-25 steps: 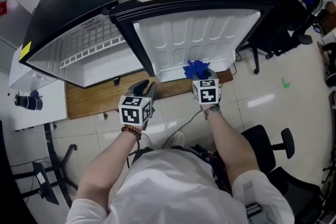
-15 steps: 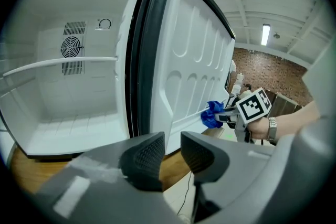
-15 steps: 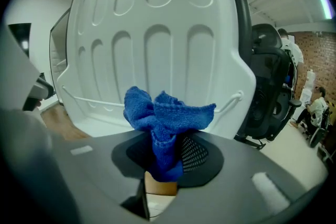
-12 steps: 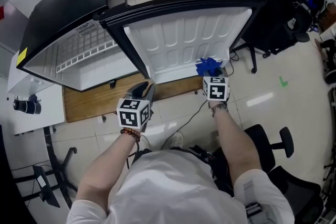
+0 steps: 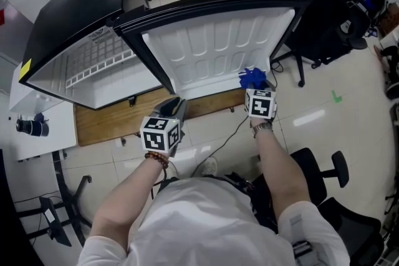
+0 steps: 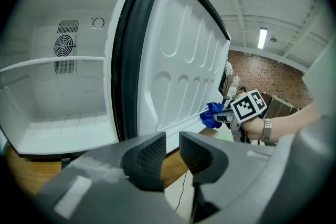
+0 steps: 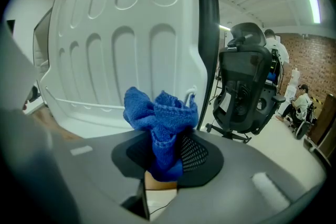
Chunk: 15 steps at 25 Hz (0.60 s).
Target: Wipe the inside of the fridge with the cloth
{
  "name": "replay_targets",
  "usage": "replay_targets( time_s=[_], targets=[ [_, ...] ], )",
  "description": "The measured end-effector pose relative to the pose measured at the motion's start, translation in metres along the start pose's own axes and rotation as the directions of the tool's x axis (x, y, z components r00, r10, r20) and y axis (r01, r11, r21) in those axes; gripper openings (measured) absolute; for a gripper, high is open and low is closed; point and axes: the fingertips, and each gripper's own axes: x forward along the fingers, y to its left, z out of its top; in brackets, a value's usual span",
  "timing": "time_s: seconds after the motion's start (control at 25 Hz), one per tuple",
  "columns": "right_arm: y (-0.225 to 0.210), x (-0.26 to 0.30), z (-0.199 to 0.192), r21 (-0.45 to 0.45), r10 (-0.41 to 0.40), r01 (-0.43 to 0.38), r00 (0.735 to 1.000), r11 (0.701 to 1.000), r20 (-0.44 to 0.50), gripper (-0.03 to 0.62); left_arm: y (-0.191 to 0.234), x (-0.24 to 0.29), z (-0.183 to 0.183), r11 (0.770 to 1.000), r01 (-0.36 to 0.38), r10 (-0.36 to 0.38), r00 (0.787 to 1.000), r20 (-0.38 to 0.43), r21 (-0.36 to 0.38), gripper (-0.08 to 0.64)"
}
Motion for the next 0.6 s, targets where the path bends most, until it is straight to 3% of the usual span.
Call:
replay_targets(
  time_s=[0.16, 0.28, 0.4, 0.6],
  targets=[
    [-0.003, -0.004, -0.004, 0.008, 0.005, -0.005, 1.0, 1.0, -0.007, 0.106, -0.006, 0.004, 0.001, 0.999, 0.017, -0.017, 1.0, 0.004, -0.038, 0.06],
    [-0.001, -0.013, 0.002, 0.005, 0.025, -0.025, 0.999, 1.0, 0.024, 0.106, -0.012, 0.014, 0.001, 0.989, 0.06, -0.059, 0.998, 0.015, -0.139, 0.048],
    [0.006, -0.029, 0.006, -0.006, 0.054, -0.054, 0.997, 0.999, 0.056, 0.106, -0.021, 0.025, 0.0, 0.955, 0.125, -0.119, 0.992, 0.036, -0.269, 0.049],
    [0.017, -0.062, 0.007, -0.037, 0.101, -0.098, 0.991, 0.994, 0.086, 0.106, -0.029, 0.044, -0.001, 0.871, 0.196, -0.175, 0.981, 0.089, -0.451, 0.078]
  ],
)
